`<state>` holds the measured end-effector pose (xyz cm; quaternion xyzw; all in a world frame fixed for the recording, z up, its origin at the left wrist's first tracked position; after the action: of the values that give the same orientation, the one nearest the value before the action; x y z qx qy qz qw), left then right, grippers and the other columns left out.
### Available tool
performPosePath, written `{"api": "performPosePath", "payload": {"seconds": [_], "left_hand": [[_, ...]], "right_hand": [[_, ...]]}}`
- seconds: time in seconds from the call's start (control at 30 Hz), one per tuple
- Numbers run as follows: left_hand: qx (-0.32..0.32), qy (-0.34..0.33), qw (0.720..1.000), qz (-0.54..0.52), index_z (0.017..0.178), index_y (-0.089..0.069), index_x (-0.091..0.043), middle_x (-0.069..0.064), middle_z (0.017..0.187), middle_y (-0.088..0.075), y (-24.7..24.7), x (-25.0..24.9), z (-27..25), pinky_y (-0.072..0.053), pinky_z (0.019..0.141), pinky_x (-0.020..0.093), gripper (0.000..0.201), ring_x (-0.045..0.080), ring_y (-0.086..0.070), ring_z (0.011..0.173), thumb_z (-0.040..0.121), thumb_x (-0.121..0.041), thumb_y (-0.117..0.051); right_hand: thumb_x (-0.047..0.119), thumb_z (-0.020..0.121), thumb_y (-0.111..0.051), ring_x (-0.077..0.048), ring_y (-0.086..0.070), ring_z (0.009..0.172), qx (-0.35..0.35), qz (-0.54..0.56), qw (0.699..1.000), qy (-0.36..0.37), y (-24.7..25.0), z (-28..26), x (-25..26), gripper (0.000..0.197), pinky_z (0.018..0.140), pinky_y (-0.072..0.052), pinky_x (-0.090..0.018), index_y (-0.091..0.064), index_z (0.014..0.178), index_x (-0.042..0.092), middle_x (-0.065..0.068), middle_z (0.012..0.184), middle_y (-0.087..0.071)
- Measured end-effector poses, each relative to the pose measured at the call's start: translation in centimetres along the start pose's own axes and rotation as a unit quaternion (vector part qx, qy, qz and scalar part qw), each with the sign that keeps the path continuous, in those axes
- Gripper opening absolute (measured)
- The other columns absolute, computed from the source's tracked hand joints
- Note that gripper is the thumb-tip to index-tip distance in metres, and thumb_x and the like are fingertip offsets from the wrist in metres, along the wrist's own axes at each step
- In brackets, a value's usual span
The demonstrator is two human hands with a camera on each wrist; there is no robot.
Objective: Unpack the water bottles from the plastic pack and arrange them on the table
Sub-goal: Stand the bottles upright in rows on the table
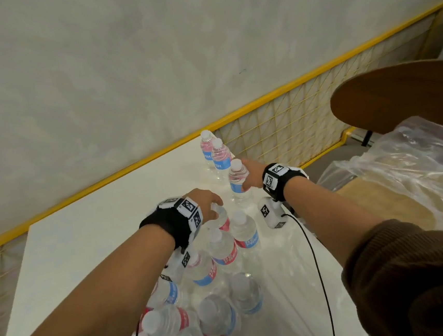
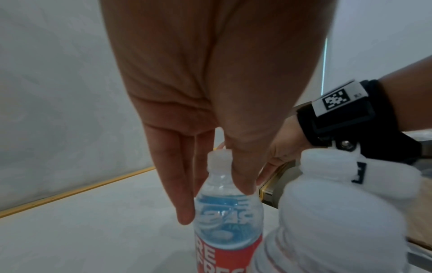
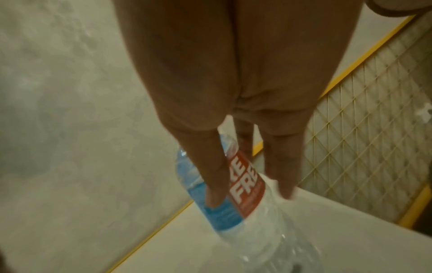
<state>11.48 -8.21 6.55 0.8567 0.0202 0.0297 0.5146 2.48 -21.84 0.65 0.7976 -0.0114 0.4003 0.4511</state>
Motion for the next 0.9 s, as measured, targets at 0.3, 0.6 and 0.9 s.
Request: {"api": "performPosePath", "payload": {"seconds": [0.3, 0.6, 0.9], "left_hand": [[0.002, -0.005, 1.000, -0.008, 0.133, -0.052, -0.024, 0.001, 0.134, -0.056, -0.7, 1.1, 0.3, -0.041, 0.102, 0.030, 0.044, 0.022, -0.051, 0.122, 0.090, -0.025, -0.059], [0.019, -0.009, 1.000, -0.014, 0.136, -0.048, -0.024, 0.002, 0.137, -0.053, -1.0, 1.5, 1.0, -0.038, 0.105, 0.031, 0.049, 0.022, -0.049, 0.125, 0.090, -0.033, -0.059], [-0.138, 0.031, 0.986, -0.090, 0.139, -0.041, -0.013, 0.010, 0.143, -0.045, 6.0, 2.8, 5.2, -0.034, 0.106, 0.032, 0.047, 0.028, -0.044, 0.131, 0.095, -0.024, -0.050]], "right_hand": [[0.019, 0.082, -0.069, -0.026, -0.059, 0.107, -0.053, -0.067, 0.996, -0.010, 3.5, -0.4, 1.3, 0.048, 0.079, -0.041, -0.025, -0.055, 0.129, 0.019, -0.007, 0.117, -0.063], [0.007, 0.089, -0.051, -0.030, -0.057, 0.113, -0.087, -0.057, 0.995, 0.000, 3.8, -0.2, 1.9, 0.042, 0.086, -0.044, -0.030, -0.054, 0.129, 0.020, -0.010, 0.123, -0.061], [0.011, 0.087, -0.061, -0.029, -0.052, 0.120, -0.096, 0.014, 0.995, -0.004, 3.0, -0.5, 1.0, 0.058, 0.096, -0.043, -0.033, -0.042, 0.140, 0.026, -0.010, 0.131, -0.055]]}}
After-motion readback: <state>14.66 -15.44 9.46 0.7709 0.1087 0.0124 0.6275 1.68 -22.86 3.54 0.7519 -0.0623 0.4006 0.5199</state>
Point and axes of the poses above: each hand's wrist, its own z-axis towards the middle knuckle, its own y-axis out of the back of the hand, x = y × z, the point moved 5 cm from there along z, towards the middle knuckle
